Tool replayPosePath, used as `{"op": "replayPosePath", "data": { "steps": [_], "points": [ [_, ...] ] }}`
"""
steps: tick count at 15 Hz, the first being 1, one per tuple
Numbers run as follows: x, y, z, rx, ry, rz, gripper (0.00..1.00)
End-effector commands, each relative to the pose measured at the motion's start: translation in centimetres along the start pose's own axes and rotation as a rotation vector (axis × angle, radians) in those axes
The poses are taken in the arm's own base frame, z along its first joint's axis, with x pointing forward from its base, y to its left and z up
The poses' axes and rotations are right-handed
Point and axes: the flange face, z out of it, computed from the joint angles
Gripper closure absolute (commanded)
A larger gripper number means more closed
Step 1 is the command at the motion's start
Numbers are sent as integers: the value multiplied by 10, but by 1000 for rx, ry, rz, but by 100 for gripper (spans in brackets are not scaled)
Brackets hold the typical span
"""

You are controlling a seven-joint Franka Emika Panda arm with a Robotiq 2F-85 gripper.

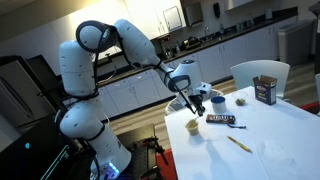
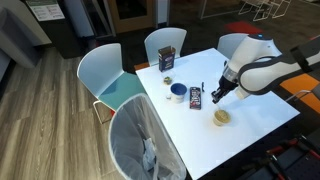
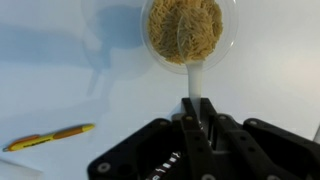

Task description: Scoop out one spoonful of contents and put it on the table

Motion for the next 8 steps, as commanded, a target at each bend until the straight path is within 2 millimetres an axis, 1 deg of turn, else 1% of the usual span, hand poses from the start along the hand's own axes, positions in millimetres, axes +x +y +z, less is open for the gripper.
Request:
{"op": "replayPosePath", "data": {
  "steps": [1, 8],
  "points": [
    [-8, -4, -18, -15, 14, 5, 97],
    [-10, -2, -27, -21, 25, 10, 97]
  ]
}}
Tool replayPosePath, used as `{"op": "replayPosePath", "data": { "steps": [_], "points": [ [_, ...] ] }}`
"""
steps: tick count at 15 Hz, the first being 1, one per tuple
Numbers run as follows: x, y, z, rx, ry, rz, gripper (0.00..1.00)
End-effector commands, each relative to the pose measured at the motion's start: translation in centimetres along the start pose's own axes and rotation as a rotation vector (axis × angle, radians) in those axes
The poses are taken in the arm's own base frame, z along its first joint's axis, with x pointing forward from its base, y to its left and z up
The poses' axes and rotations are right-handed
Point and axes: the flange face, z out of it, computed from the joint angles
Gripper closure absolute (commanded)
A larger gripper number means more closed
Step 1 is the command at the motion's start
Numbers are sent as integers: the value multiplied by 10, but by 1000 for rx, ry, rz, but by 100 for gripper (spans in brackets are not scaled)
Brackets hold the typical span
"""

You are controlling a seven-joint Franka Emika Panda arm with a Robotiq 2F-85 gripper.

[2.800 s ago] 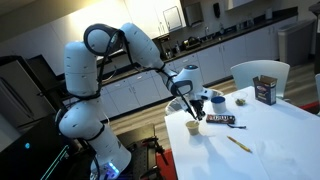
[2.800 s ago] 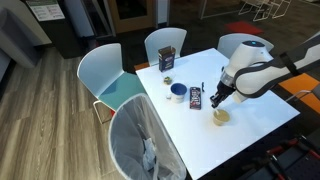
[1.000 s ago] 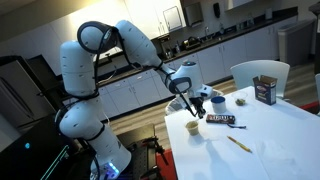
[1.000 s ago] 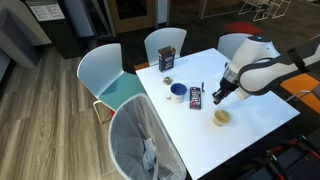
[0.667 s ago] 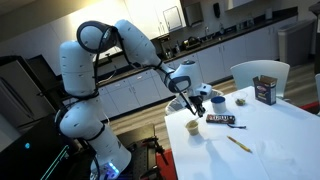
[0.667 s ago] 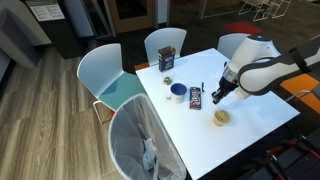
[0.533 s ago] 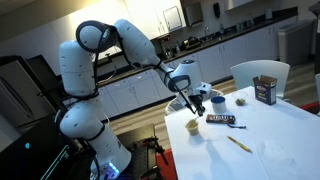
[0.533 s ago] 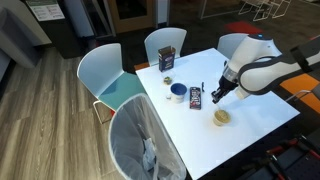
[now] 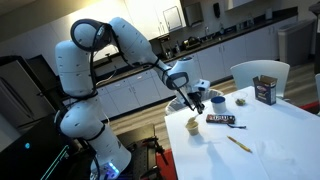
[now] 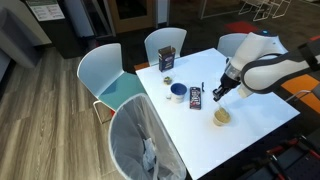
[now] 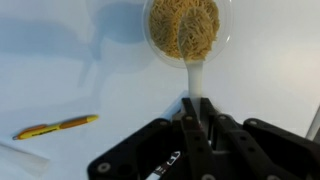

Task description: Scoop out one spoonful of contents and put it on the table

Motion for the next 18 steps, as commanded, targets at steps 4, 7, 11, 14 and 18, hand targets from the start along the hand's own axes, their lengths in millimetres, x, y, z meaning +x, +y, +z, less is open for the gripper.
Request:
{"op": "replayPosePath", "data": {
  "steps": [4, 7, 11, 14, 18],
  "points": [
    [-3, 11, -8, 14, -18, 37, 97],
    [-1, 21, -7, 49, -35, 66, 97],
    [-3, 39, -7, 113, -76, 84, 97],
    [-4, 53, -8, 140, -101, 105, 97],
    [-4, 64, -10, 155, -121, 126, 97]
  ]
}}
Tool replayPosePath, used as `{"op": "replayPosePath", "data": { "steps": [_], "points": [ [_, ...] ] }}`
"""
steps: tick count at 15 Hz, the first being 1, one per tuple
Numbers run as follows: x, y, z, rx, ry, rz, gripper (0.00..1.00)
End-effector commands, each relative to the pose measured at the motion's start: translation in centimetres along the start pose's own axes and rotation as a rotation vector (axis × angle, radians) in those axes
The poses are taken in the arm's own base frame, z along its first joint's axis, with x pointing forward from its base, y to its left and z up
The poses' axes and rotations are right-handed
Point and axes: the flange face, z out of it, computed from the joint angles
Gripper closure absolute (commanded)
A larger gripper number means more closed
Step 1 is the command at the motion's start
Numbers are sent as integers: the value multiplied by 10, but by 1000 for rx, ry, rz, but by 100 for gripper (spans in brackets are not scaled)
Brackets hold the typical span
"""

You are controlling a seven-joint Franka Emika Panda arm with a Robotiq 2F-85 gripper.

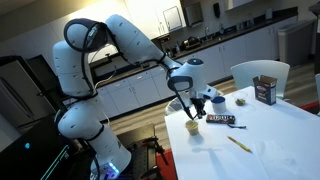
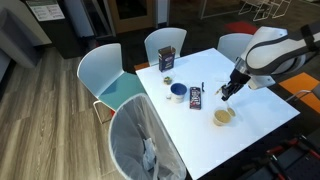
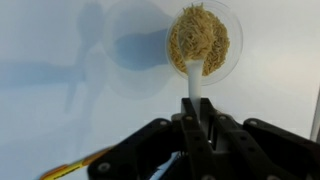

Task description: Scoop out one spoonful of contents and put it on the table

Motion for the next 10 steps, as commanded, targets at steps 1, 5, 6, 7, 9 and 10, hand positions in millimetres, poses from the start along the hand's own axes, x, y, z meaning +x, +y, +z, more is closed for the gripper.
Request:
{"op": "replayPosePath", "data": {
  "steps": [1, 5, 6, 7, 9, 10],
  "points": [
    [2, 4, -10, 29, -23, 4, 97],
    [0, 15, -10, 35, -40, 27, 97],
    [0, 20, -8, 38, -45, 36, 97],
    [-1, 24, -8, 40, -50, 45, 97],
    [-2, 35, -6, 44, -61, 68, 97],
    [-2, 39, -5, 48, -67, 79, 97]
  ]
}}
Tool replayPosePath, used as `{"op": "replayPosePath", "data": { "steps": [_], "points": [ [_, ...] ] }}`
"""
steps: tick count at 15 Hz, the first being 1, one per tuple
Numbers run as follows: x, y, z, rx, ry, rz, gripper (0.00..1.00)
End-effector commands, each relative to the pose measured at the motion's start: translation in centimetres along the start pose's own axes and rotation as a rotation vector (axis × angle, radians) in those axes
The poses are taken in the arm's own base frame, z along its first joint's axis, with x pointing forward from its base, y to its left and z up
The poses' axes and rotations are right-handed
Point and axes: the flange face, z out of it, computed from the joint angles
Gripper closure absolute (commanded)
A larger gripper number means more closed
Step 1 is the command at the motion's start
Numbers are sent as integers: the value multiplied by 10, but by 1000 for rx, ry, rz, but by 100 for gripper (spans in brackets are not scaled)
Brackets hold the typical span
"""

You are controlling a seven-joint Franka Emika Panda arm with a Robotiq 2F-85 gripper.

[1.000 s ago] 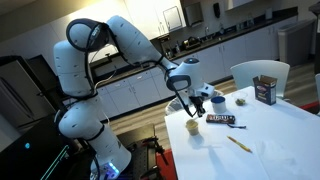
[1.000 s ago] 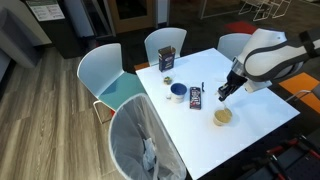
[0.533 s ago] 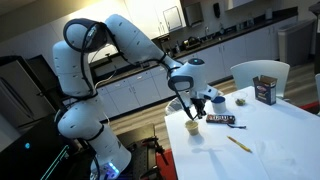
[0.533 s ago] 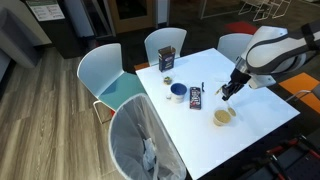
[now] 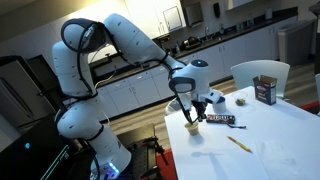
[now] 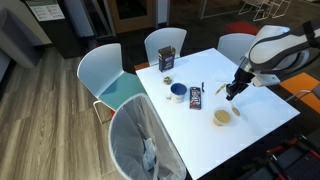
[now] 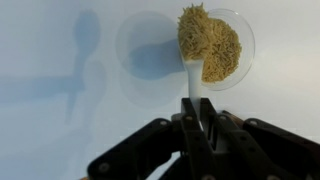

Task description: Scoop out one spoonful of contents and put it on the table

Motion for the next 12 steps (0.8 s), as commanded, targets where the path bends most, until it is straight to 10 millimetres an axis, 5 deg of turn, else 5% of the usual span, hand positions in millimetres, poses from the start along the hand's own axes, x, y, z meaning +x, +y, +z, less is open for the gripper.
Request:
{"op": "replayPosePath", "data": {
  "steps": [1, 12],
  "points": [
    [-1, 17, -1, 36, -28, 29, 97],
    [5, 65, 36, 78, -74, 139, 97]
  ]
}}
